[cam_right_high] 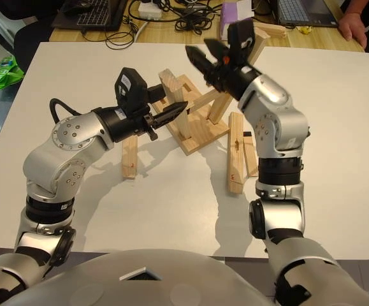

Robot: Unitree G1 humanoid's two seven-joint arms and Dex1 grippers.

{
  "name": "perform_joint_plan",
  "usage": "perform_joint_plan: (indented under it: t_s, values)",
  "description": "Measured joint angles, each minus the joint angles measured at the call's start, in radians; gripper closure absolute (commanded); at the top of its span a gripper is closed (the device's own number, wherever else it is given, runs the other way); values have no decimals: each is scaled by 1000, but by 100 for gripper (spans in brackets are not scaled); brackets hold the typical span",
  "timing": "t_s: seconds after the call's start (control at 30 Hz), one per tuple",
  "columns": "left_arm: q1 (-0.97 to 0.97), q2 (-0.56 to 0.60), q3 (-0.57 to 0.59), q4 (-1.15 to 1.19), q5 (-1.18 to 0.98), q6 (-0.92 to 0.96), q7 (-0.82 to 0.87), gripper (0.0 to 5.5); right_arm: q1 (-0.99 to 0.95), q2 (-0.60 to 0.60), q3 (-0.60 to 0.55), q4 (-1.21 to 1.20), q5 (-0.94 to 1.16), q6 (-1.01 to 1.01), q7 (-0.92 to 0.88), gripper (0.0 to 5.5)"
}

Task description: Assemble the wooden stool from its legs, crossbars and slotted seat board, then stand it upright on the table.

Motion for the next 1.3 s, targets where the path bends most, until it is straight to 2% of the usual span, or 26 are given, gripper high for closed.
perform_joint_plan:
  t_s: [0.13, 0.3, 0.43, 0.57, 0.73, 0.87, 1.0, 1.13, 1.23, 1.3]
  values:
    - [0, -1, 0, 1, 0, 0, 0, 342, -49, -19, -5, -4, 10, 16, 8, 280]
    - [0, -4, 0, 3, 3, -1, 4, 342, 126, -31, 130, 76, -77, -16, 66, 280]
    - [0, -4, 0, 4, 7, -1, 1, 342, 129, -21, 128, 101, -90, -64, 66, 280]
    - [-1, -5, 0, 3, 7, -1, 2, 342, 94, -4, 67, 115, -74, -73, 46, 280]
    - [0, -5, 1, 2, 8, -1, 2, 342, -236, -110, -131, 122, 14, -100, 23, 280]
    - [2, -9, 2, 1, 9, -1, 5, 342, -427, -246, -214, 355, -4, -167, 21, 280]
    - [4, -14, 3, 0, 12, -1, 11, 342, -471, -282, -264, 581, -45, -264, -42, 280]
    - [6, -17, 3, -1, 12, -1, 13, 342, -469, -271, -235, 639, -51, -258, -8, 280]
    - [9, -19, 3, -4, 14, -1, 14, 342, -325, -239, -100, 623, -96, -119, 81, 280]
    - [16, -19, 5, -6, 15, -2, 14, 342, -263, -244, -43, 523, -96, -60, 116, 280]
